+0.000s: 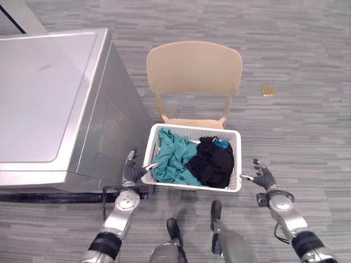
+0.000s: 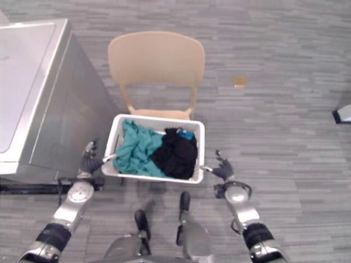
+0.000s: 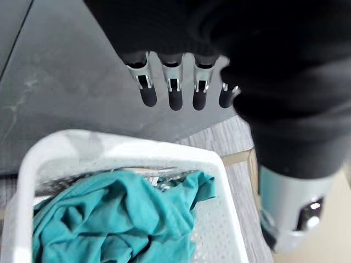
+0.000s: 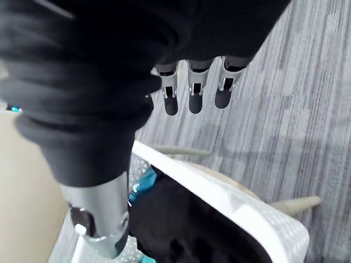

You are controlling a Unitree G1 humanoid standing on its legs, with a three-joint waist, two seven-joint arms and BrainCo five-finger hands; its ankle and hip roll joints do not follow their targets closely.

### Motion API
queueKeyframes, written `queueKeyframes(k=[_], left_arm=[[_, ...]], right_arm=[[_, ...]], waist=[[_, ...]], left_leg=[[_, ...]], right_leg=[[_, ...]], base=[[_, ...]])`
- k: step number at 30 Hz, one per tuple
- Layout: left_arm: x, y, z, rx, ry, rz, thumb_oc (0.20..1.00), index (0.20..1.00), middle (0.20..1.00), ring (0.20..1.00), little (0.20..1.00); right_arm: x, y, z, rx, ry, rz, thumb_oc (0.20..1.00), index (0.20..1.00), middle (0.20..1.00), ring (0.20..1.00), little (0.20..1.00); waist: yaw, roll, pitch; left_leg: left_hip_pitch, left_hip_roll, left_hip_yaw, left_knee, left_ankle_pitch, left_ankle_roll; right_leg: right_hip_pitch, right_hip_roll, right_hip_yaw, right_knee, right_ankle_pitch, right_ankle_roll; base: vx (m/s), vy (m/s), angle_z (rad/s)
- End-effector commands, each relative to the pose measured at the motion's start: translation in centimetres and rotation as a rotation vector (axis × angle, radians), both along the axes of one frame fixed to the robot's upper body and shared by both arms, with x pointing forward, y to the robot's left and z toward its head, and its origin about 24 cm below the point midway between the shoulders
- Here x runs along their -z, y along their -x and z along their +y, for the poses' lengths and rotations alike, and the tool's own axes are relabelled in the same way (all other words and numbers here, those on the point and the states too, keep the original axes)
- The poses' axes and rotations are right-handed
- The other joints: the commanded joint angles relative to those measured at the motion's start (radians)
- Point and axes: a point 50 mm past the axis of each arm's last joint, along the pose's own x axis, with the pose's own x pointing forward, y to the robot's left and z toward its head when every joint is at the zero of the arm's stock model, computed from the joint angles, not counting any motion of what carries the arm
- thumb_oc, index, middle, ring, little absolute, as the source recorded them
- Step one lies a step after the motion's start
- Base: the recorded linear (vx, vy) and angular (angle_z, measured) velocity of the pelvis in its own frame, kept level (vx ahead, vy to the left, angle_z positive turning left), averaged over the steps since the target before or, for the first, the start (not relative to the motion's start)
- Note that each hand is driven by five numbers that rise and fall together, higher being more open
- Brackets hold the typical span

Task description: Grab the laundry basket,head to the washer,open it,put in the laundry and shut it.

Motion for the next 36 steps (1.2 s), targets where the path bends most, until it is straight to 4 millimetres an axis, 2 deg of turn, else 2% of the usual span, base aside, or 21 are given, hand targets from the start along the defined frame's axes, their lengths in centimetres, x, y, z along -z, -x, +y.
queueKeyframes(k=[1,4,5,6,8,10,11,16,17,19,23,24,25,28,29,31,32,33,35,36], left_arm=[[-0.1,0.3,1.2,0.038,-0.054,0.001,1.000,1.000,1.000,1.000,1.000],[0.9,1.8,2.0,0.040,-0.053,0.059,1.000,1.000,1.000,1.000,1.000],[1.7,3.0,2.5,0.034,-0.059,0.104,1.000,1.000,1.000,1.000,1.000],[1.7,3.0,2.5,0.034,-0.059,0.105,1.000,1.000,1.000,1.000,1.000],[3.1,4.4,2.9,0.027,-0.052,0.173,1.000,1.000,1.000,1.000,1.000],[5.4,6.6,2.9,0.009,-0.027,0.287,1.000,1.000,1.000,1.000,1.000],[5.4,6.6,2.9,0.009,-0.027,0.286,1.000,1.000,1.000,1.000,1.000],[8.0,8.8,3.0,-0.050,0.005,0.414,1.000,1.000,1.000,1.000,1.000],[7.9,8.8,3.0,-0.050,0.005,0.414,1.000,1.000,1.000,1.000,1.000],[8.7,8.9,3.1,-0.079,0.008,0.448,1.000,1.000,1.000,1.000,1.000],[9.3,9.0,3.0,-0.100,0.021,0.468,1.000,1.000,1.000,1.000,1.000],[9.5,9.0,2.8,-0.106,0.029,0.477,1.000,1.000,1.000,1.000,1.000],[9.7,9.0,2.6,-0.110,0.034,0.482,1.000,1.000,1.000,1.000,1.000],[10.3,9.0,2.1,-0.133,0.054,0.502,1.000,1.000,1.000,1.000,1.000],[10.5,9.1,1.9,-0.133,0.058,0.508,1.000,1.000,1.000,1.000,1.000],[10.3,8.7,1.5,-0.123,0.062,0.490,1.000,1.000,1.000,1.000,1.000],[10.0,8.1,1.2,-0.104,0.059,0.468,1.000,1.000,1.000,1.000,1.000],[10.0,8.1,1.2,-0.103,0.059,0.468,1.000,1.000,1.000,1.000,1.000],[10.0,7.9,0.8,-0.069,0.046,0.476,1.000,1.000,1.000,1.000,1.000],[10.0,7.9,0.8,-0.068,0.046,0.477,1.000,1.000,1.000,1.000,1.000]], right_arm=[[-1.3,0.0,-1.1,-0.017,0.020,-0.068,1.000,1.000,1.000,1.000,1.000],[-1.4,1.7,-3.3,-0.006,0.092,-0.047,1.000,1.000,1.000,1.000,1.000],[-1.1,2.8,-4.2,-0.004,0.132,-0.020,1.000,1.000,1.000,1.000,1.000],[-1.1,2.8,-4.2,-0.004,0.132,-0.019,1.000,1.000,1.000,1.000,1.000],[-0.1,3.9,-4.6,-0.003,0.154,0.037,1.000,1.000,1.000,1.000,1.000],[1.8,5.4,-4.5,-0.006,0.158,0.122,1.000,1.000,1.000,1.000,1.000],[1.8,5.3,-4.5,-0.006,0.158,0.122,1.000,1.000,1.000,1.000,1.000],[4.9,6.9,-3.4,-0.002,0.117,0.254,1.000,1.000,1.000,1.000,1.000],[4.9,6.9,-3.4,-0.002,0.117,0.254,1.000,1.000,1.000,1.000,1.000],[6.2,7.5,-3.0,0.023,0.081,0.307,1.000,1.000,1.000,1.000,1.000],[7.2,8.1,-2.6,0.034,0.055,0.355,1.000,1.000,1.000,1.000,1.000],[7.5,8.3,-2.1,0.039,0.029,0.369,1.000,1.000,1.000,1.000,1.000],[7.7,8.3,-1.9,0.033,0.022,0.374,1.000,1.000,1.000,1.000,1.000],[7.8,8.1,-1.3,0.020,0.011,0.378,1.000,1.000,1.000,1.000,1.000],[8.0,8.2,-1.3,0.019,0.011,0.386,1.000,1.000,1.000,1.000,1.000],[8.1,8.4,-1.4,0.025,0.012,0.396,1.000,1.000,1.000,1.000,1.000],[8.3,8.8,-1.8,0.054,0.008,0.408,1.000,1.000,1.000,1.000,1.000],[8.3,8.8,-1.8,0.055,0.008,0.408,1.000,1.000,1.000,1.000,1.000],[8.8,9.5,-1.7,0.099,-0.032,0.427,1.000,1.000,1.000,1.000,1.000],[8.8,9.6,-1.7,0.100,-0.032,0.427,1.000,1.000,1.000,1.000,1.000]], waist=[[0.003,-0.003,-0.076],[0.000,-0.004,-0.079],[0.001,-0.004,-0.083],[0.000,-0.004,-0.083],[0.000,-0.005,-0.085],[0.005,-0.004,-0.086],[0.005,-0.003,-0.087],[0.032,0.006,-0.053],[0.032,0.008,-0.057],[0.050,0.027,-0.029],[0.049,0.032,-0.014],[0.035,0.031,-0.020],[0.028,0.032,-0.022],[0.008,0.036,-0.035],[0.003,0.041,-0.041],[-0.010,0.047,-0.050],[-0.019,0.048,-0.055],[-0.020,0.048,-0.055],[-0.026,0.057,-0.076],[-0.027,0.056,-0.077]], left_leg=[[-0.079,0.038,-0.036,-0.002,0.065,-0.066],[-0.063,0.042,-0.039,-0.002,0.065,-0.068],[-0.058,0.050,-0.037,-0.002,0.069,-0.071],[-0.058,0.050,-0.037,-0.002,0.069,-0.071],[-0.048,0.054,-0.040,-0.002,0.073,-0.074],[-0.036,0.063,-0.049,0.003,0.079,-0.078],[-0.039,0.064,-0.048,0.002,0.081,-0.078],[-0.081,0.084,-0.091,0.024,0.136,-0.098],[-0.086,0.086,-0.092,0.025,0.138,-0.098],[-0.142,0.079,-0.131,0.016,0.178,-0.121],[-0.159,0.070,-0.138,0.035,0.147,-0.108],[-0.138,0.079,-0.125,0.072,0.096,-0.096],[-0.126,0.089,-0.117,0.090,0.075,-0.097],[-0.075,0.143,-0.102,0.130,0.045,-0.114],[-0.048,0.162,-0.099,0.123,0.033,-0.128],[-0.037,0.212,-0.047,0.098,0.069,-0.143],[-0.050,0.255,0.007,0.073,0.106,-0.157],[-0.051,0.254,0.006,0.072,0.107,-0.157],[-0.049,0.251,0.034,0.027,0.103,-0.165],[-0.051,0.249,0.032,0.026,0.103,-0.165]], right_leg=[[0.060,-0.072,0.010,0.162,-0.294,0.101],[0.081,-0.067,0.000,0.168,-0.308,0.098],[0.090,-0.060,-0.003,0.167,-0.311,0.095],[0.090,-0.060,-0.003,0.167,-0.311,0.095],[0.107,-0.051,-0.006,0.165,-0.319,0.090],[0.132,-0.035,-0.008,0.161,-0.337,0.080],[0.130,-0.033,-0.008,0.159,-0.334,0.079],[0.147,0.005,-0.007,0.142,-0.353,0.048],[0.143,0.007,-0.008,0.140,-0.349,0.047],[0.132,0.012,-0.037,0.126,-0.343,0.036],[0.092,-0.027,-0.091,0.131,-0.317,0.042],[0.064,-0.066,-0.118,0.128,-0.286,0.054],[0.058,-0.083,-0.126,0.124,-0.276,0.059],[0.058,-0.132,-0.156,0.114,-0.259,0.071],[0.073,-0.140,-0.157,0.115,-0.273,0.084],[0.076,-0.181,-0.187,0.116,-0.259,0.100],[0.098,-0.225,-0.223,0.112,-0.248,0.122],[0.099,-0.225,-0.225,0.111,-0.247,0.123],[0.120,-0.263,-0.256,0.089,-0.210,0.154],[0.121,-0.265,-0.258,0.087,-0.208,0.155]], base=[[-0.05,-0.043,0.09],[-0.07,-0.063,0.03],[-0.07,-0.071,0.12],[-0.09,-0.083,0.11],[-0.07,-0.071,0.07],[-0.10,-0.100,0.08],[-0.10,-0.105,0.07],[-0.12,-0.104,0.08],[-0.18,-0.081,0.23],[-0.23,-0.037,0.36],[-0.18,0.052,0.88],[-0.12,0.152,0.51],[-0.15,0.210,0.36],[0.00,0.212,0.51],[0.11,0.280,0.54],[0.09,0.409,0.56],[0.05,0.389,0.77],[0.07,0.397,0.94],[0.13,0.416,0.81],[0.22,0.612,0.77]])
